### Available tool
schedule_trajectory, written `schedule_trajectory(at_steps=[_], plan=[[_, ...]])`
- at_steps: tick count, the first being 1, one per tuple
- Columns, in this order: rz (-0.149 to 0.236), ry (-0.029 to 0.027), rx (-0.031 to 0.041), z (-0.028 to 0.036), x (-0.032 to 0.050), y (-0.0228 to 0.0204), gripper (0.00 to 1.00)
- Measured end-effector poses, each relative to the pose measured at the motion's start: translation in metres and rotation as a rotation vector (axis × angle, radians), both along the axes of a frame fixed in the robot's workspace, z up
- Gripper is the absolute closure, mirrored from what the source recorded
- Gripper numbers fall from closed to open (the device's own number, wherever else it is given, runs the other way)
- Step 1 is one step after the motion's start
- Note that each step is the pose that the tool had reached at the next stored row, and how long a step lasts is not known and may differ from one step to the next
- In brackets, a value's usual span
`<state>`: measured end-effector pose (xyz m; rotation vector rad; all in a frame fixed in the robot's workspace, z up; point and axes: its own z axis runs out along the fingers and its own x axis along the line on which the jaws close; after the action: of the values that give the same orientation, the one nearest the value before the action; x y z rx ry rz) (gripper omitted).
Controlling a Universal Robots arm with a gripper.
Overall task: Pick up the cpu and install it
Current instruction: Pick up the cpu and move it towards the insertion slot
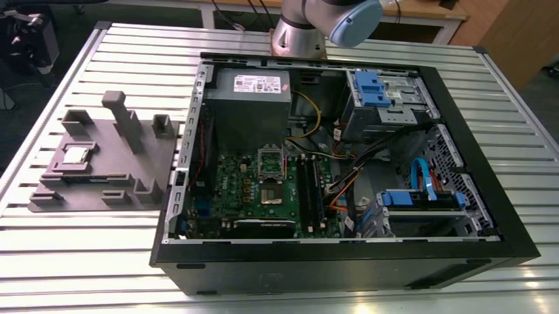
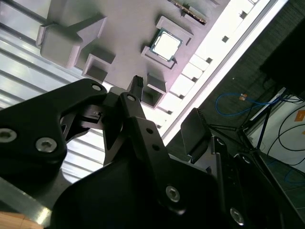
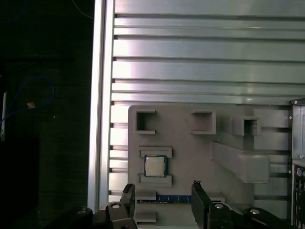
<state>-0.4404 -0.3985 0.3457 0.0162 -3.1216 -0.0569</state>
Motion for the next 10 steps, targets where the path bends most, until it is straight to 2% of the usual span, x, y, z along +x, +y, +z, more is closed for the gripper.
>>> schedule_trajectory(at_steps=[10], plan=[[0.0, 0.0, 0.0, -0.0036, 0.0, 0.0, 0.41]])
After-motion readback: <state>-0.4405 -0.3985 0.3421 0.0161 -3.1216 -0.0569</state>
